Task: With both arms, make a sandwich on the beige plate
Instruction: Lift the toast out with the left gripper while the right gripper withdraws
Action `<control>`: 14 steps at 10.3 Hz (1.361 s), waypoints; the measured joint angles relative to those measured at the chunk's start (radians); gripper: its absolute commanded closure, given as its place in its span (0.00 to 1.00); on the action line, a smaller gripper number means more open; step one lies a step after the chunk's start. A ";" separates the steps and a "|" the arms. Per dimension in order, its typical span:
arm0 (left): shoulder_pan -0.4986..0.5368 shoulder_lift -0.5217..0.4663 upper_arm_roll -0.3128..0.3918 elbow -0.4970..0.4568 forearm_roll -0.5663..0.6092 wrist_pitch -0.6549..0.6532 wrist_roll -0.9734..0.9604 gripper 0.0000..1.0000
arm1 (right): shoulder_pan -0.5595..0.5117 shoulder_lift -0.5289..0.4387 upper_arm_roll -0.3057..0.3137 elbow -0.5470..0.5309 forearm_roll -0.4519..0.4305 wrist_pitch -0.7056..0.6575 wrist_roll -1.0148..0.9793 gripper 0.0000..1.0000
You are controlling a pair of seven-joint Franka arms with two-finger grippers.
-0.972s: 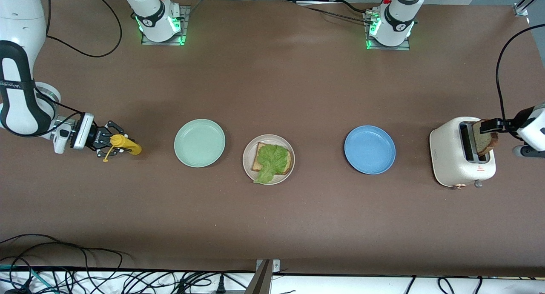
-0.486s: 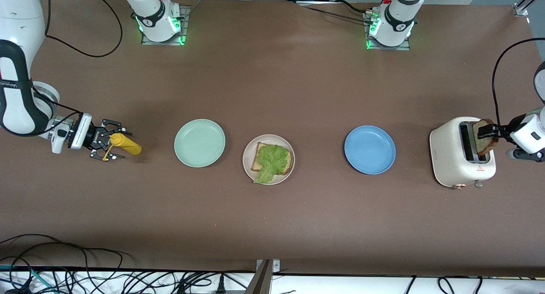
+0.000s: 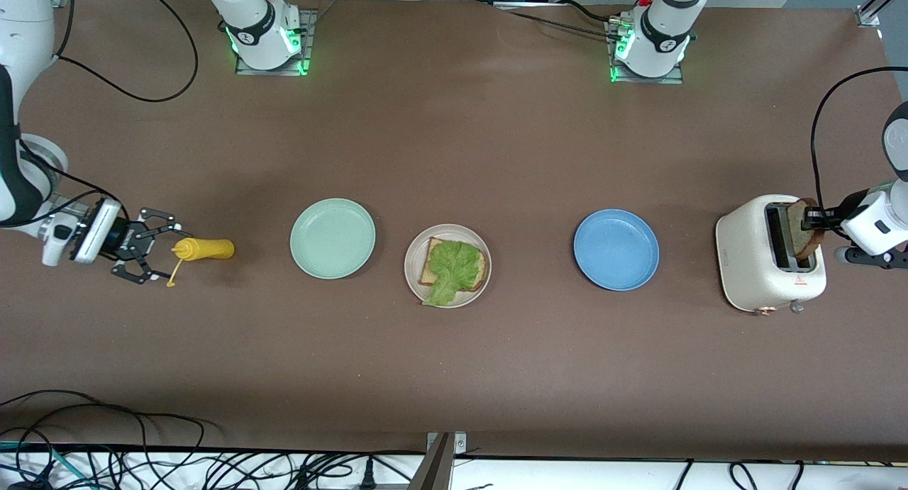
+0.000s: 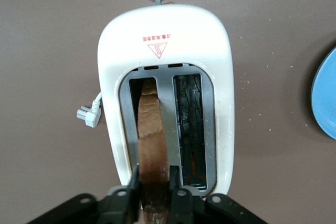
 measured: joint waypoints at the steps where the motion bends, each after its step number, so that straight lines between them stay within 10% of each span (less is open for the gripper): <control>1: 0.000 -0.002 0.000 0.003 0.000 -0.010 0.000 1.00 | -0.001 -0.002 -0.002 0.047 -0.048 0.000 0.088 0.01; 7: -0.003 -0.099 -0.040 0.029 0.000 -0.100 0.000 1.00 | 0.001 -0.032 -0.001 0.358 -0.401 -0.113 0.770 0.01; 14: -0.039 -0.137 -0.350 0.193 -0.140 -0.373 -0.040 1.00 | 0.158 -0.147 0.010 0.508 -0.885 -0.227 1.701 0.00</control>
